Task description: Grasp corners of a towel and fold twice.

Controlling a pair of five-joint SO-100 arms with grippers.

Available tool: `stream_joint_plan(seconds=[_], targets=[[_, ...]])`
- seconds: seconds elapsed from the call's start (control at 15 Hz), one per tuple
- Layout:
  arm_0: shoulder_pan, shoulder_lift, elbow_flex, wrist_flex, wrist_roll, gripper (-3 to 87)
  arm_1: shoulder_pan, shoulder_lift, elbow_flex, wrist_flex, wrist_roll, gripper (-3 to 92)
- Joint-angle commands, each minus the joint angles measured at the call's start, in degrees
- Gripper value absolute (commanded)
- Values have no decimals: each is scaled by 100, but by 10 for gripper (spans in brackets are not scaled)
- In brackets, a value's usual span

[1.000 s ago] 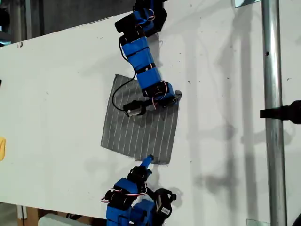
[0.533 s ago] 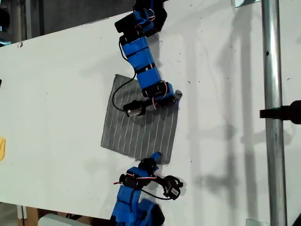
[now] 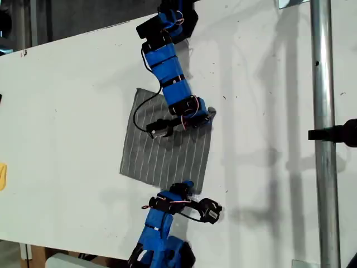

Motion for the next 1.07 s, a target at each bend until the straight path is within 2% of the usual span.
stream_joint_plan(seconds=[0.0, 0.2, 0.4, 0.53, 0.73, 1.0], targets=[[158, -9, -105, -105, -193, -29, -123, 88, -97, -26, 0, -3], [352, 185, -949, 527, -88, -29, -141, 352, -97, 26, -44, -3], [905, 202, -2672, 1898, -158, -29, -413, 1125, -281, -18, -149, -3], [1336, 185, -3604, 2698, -457, -29, -729, 1116, -967, -105, -264, -3], [1195, 422, -3639, 3138, -571, -29, -782, 1644, -861, 123, -229, -3], [-167, 633, -3217, 3217, 431, -29, 141, 2848, 624, 1037, -97, -3]])
